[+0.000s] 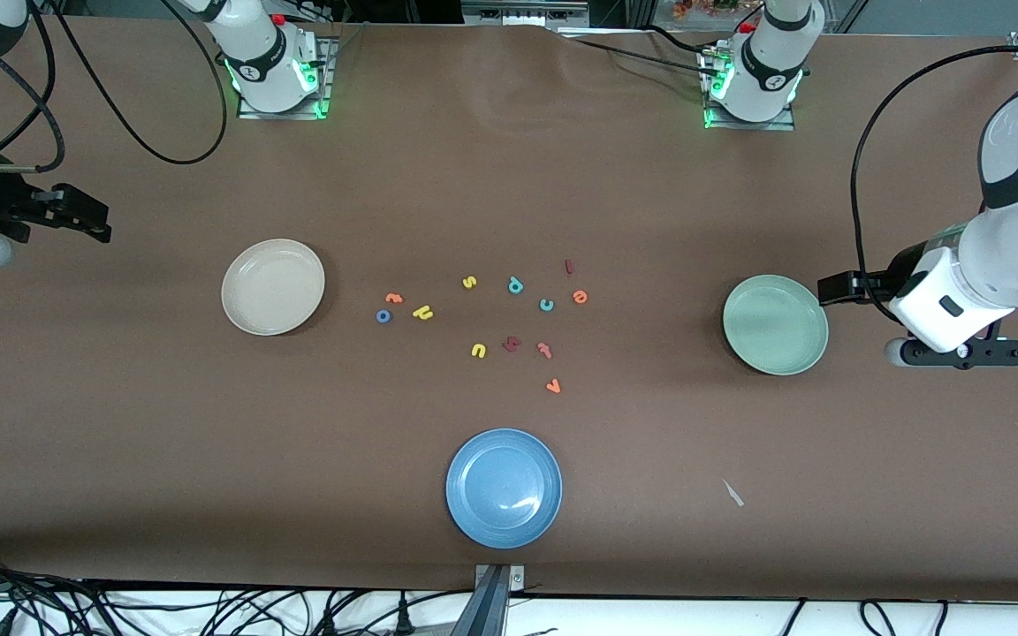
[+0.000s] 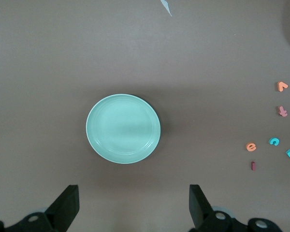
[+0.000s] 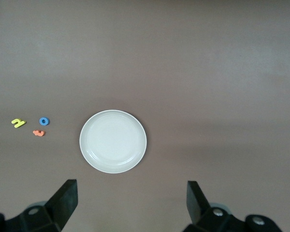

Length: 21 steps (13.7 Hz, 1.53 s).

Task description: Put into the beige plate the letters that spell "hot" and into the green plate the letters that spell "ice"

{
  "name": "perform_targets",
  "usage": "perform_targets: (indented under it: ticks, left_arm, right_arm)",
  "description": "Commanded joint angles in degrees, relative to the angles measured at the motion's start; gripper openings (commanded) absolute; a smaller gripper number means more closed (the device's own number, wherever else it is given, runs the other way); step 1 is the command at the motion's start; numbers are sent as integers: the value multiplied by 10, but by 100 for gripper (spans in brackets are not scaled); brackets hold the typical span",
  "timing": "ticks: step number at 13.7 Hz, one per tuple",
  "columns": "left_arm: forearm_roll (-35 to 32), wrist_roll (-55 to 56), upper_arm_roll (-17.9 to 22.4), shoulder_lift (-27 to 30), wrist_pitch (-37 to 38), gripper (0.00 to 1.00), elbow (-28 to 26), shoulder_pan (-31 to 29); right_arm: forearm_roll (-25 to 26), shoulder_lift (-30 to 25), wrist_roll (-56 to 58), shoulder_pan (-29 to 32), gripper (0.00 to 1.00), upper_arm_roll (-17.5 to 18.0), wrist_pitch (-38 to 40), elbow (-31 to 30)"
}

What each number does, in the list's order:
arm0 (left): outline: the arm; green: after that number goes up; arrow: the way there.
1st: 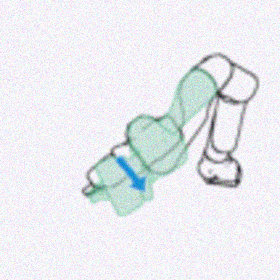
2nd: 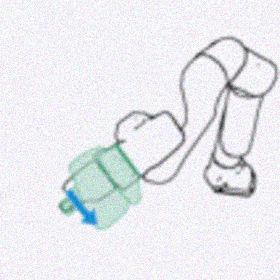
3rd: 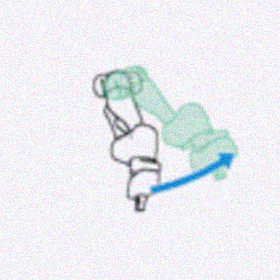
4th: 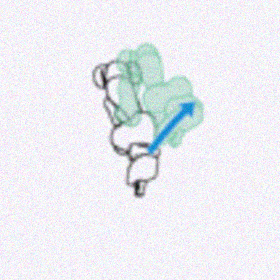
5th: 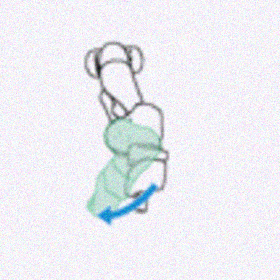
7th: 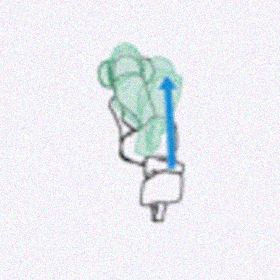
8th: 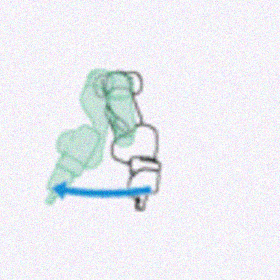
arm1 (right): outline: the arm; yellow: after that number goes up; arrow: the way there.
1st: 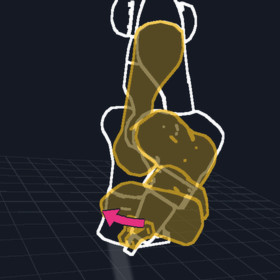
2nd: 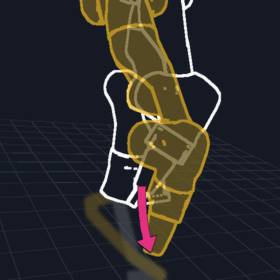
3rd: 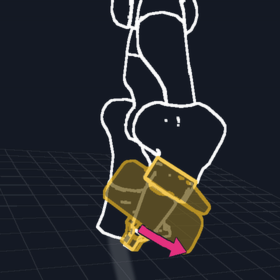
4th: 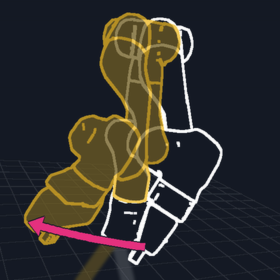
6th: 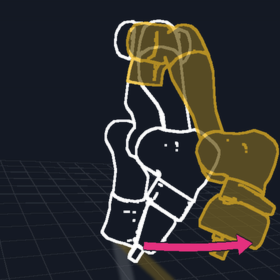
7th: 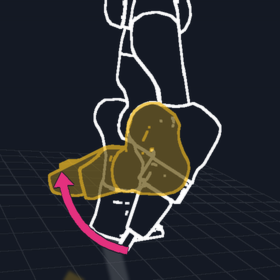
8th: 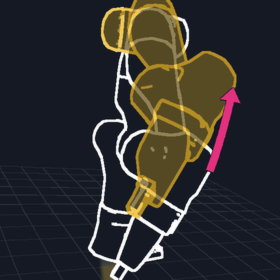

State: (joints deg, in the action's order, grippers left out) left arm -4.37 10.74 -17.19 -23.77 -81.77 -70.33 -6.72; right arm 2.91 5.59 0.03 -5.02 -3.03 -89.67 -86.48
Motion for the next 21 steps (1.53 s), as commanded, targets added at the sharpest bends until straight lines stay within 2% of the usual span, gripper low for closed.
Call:
perform_targets:
  ticks: [1,21]
  left_arm:
    - [15,-14,2,3,-4,100,-5,-3]
    - [12,-14,2,5,-3,100,-5,-2]
  right_arm:
    - [-9,6,-3,3,100,1,3,16]
    - [-9,14,-3,4,100,1,2,16]
